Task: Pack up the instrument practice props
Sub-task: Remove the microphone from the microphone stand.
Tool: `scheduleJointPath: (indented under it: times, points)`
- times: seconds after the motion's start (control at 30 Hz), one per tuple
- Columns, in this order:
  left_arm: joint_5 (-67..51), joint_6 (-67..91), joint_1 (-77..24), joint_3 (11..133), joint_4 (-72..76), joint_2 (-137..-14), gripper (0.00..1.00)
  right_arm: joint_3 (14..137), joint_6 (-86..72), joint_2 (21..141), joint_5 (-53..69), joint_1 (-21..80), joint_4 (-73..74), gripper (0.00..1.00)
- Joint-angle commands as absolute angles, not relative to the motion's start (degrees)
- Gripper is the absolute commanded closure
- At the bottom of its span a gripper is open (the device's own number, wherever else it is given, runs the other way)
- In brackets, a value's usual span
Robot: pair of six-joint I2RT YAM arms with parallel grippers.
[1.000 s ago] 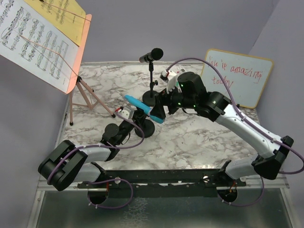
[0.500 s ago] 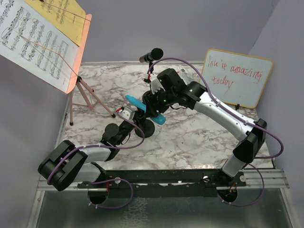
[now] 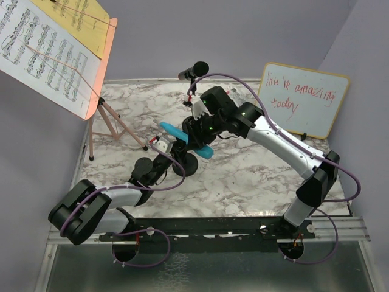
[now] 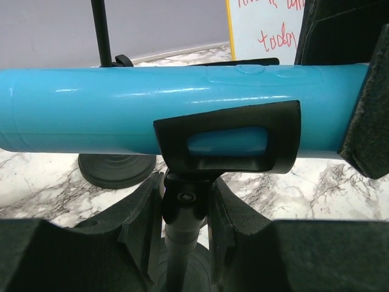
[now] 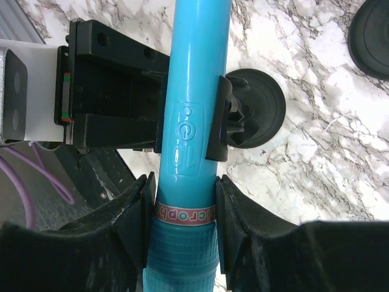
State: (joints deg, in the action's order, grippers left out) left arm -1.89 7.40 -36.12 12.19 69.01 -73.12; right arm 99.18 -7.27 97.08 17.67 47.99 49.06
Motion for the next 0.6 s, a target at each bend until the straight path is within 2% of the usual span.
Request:
scheduleJointPath:
  times: [0.0, 0.57]
  points:
    - [4.93, 8.34, -35.85, 13.15, 63.25, -72.4, 1.0, 98.86, -4.58, 95.73, 19.67, 48.03, 53.15, 0.99]
    - [23.37, 11.18, -35.58, 12.74, 56.44, -69.22, 1.0, 85.41, 1.2, 88.85, 22.74, 48.05, 59.64, 1.0]
